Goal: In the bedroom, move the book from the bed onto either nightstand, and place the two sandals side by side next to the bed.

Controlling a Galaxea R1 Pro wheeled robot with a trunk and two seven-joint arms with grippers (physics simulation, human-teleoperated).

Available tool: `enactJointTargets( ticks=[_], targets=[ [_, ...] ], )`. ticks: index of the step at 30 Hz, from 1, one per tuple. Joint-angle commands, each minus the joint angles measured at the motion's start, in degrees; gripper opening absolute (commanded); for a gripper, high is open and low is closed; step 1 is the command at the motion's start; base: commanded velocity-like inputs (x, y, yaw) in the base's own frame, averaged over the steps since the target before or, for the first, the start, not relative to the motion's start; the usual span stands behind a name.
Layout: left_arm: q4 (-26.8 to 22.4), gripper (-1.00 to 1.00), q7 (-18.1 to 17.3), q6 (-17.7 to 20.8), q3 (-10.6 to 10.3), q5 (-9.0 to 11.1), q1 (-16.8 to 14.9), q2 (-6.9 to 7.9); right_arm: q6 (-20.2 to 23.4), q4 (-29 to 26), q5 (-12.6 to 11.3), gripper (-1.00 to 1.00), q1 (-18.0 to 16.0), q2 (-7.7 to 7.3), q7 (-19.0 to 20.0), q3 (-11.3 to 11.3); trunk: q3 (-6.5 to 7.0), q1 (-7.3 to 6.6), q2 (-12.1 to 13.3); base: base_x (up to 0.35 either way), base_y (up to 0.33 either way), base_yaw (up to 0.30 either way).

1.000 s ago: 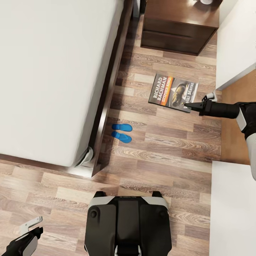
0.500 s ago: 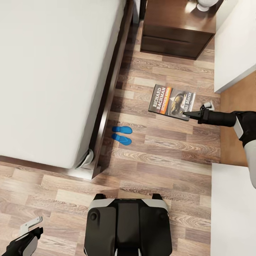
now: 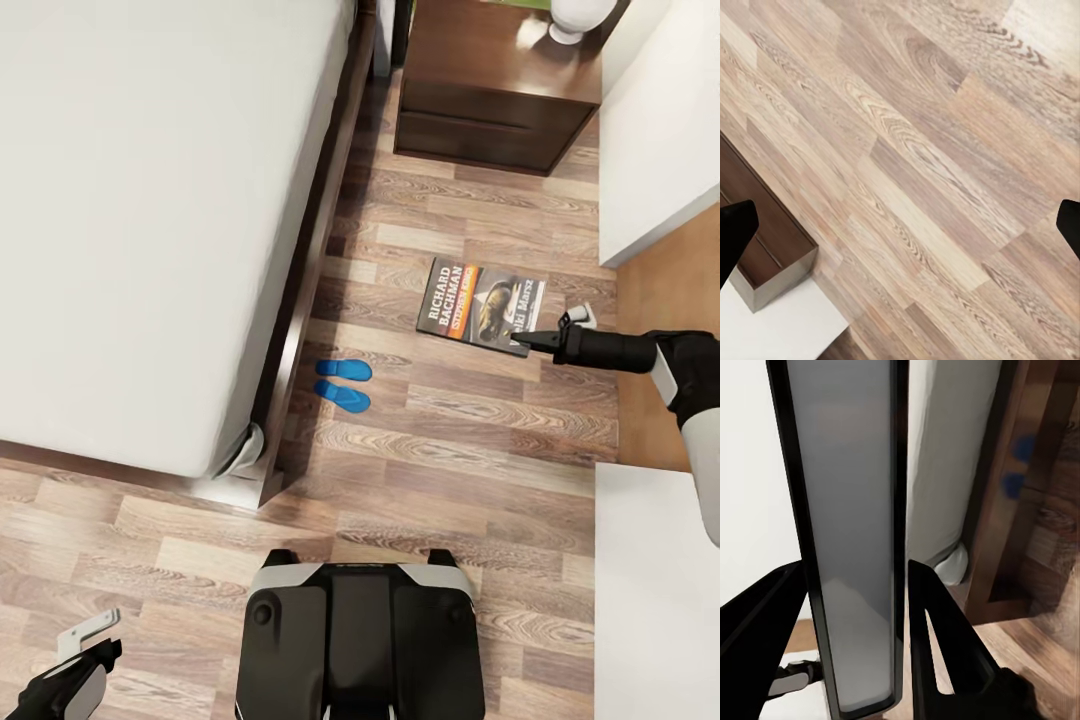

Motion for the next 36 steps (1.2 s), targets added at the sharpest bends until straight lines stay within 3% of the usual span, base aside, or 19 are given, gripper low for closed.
enactJointTargets(
  ticks=[1, 8, 36],
  targets=[
    [-0.13, 1.0, 0.2, 0.24, -0.11, 0.49, 0.02, 0.01, 0.14, 0.03, 0.13, -1.0, 0.04, 0.01, 0.25, -0.24, -0.04, 0.03, -0.08, 0.0, 0.0, 0.0],
    [-0.13, 1.0, 0.2, 0.21, -0.11, 0.49, 0.03, 0.05, -2.63, 0.09, 0.07, -1.0, 0.32, 0.09, 0.25, -1.44, -0.01, 0.03, -0.08, 0.0, 0.0, 0.0],
    [-0.13, 1.0, 0.2, 0.26, -0.11, 0.49, 0.03, 0.0, -3.31, 0.14, 0.2, -1.0, 4.25, 0.07, 0.25, -1.76, 1.92, 0.03, -0.08, 0.0, 0.0, 0.0]
  ],
)
